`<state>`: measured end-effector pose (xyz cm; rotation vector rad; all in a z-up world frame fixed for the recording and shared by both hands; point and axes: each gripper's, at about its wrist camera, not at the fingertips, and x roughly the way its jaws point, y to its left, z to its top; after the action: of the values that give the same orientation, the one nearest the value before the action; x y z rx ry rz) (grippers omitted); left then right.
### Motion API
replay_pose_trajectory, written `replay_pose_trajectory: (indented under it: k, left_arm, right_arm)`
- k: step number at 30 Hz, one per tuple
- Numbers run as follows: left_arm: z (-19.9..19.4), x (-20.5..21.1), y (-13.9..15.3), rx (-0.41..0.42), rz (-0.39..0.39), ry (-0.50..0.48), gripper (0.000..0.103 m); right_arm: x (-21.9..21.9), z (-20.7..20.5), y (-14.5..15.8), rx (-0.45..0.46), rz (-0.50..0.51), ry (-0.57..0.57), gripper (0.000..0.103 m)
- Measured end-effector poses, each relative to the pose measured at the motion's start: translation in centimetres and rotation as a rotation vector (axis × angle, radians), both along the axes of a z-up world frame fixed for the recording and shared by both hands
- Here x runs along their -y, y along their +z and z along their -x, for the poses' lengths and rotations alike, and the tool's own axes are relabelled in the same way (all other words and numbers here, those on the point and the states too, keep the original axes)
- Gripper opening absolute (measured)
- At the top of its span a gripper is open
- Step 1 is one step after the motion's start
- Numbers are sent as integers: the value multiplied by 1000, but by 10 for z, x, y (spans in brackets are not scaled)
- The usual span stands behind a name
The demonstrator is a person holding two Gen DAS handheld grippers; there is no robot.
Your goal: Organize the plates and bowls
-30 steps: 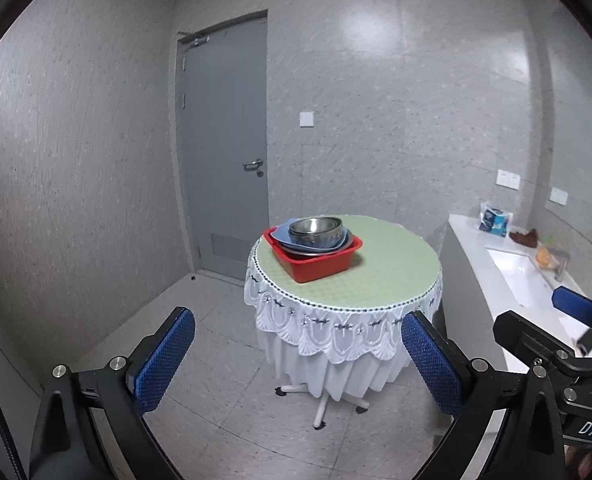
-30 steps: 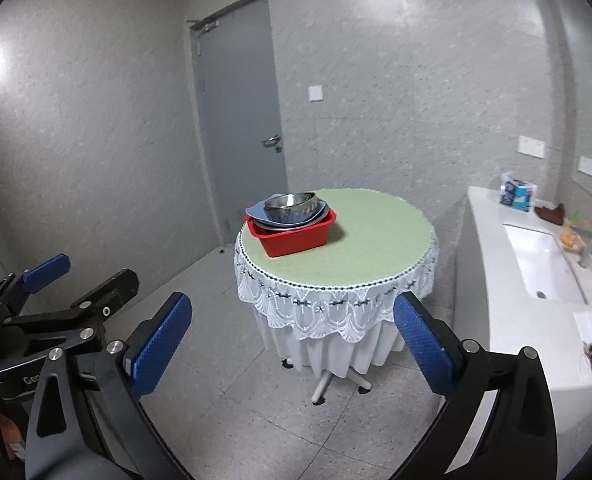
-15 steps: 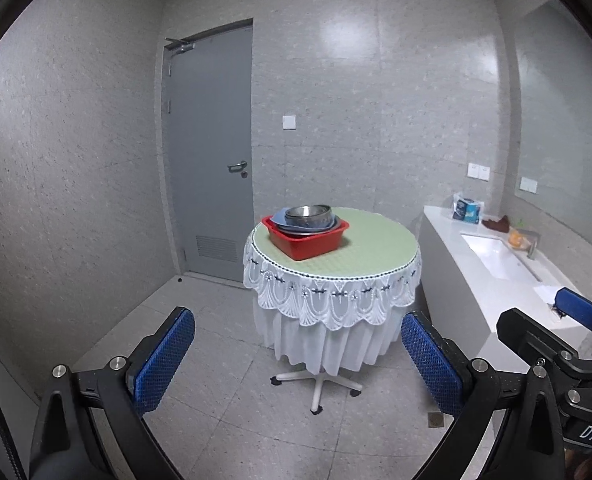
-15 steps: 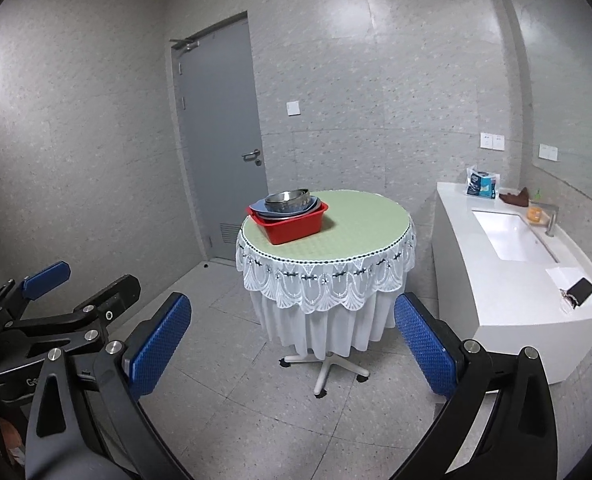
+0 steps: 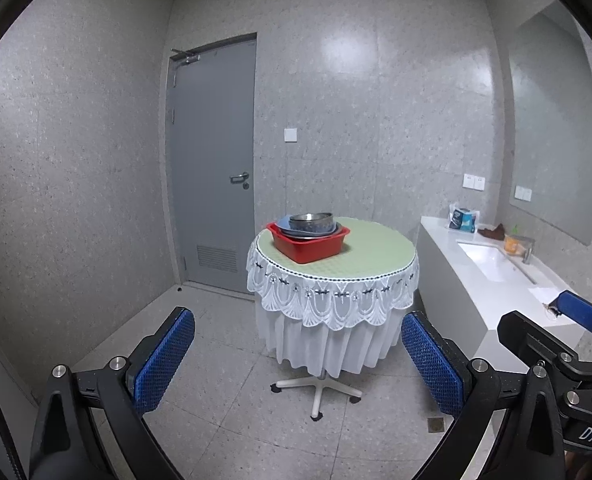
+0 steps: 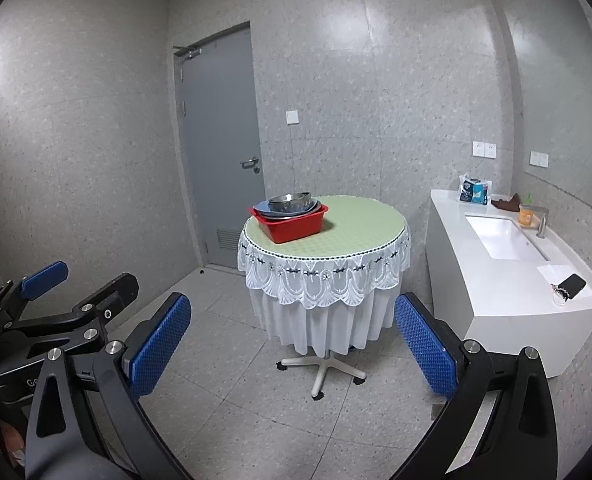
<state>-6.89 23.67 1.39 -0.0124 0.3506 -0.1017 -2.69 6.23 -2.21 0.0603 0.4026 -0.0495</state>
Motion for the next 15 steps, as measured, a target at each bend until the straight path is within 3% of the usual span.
replay_pose_trajectory:
  k: [15]
  left_arm:
    - [-3, -8, -17, 67, -12, -22, 102]
  right_arm:
    - [-1, 16, -1, 66, 38, -16, 103]
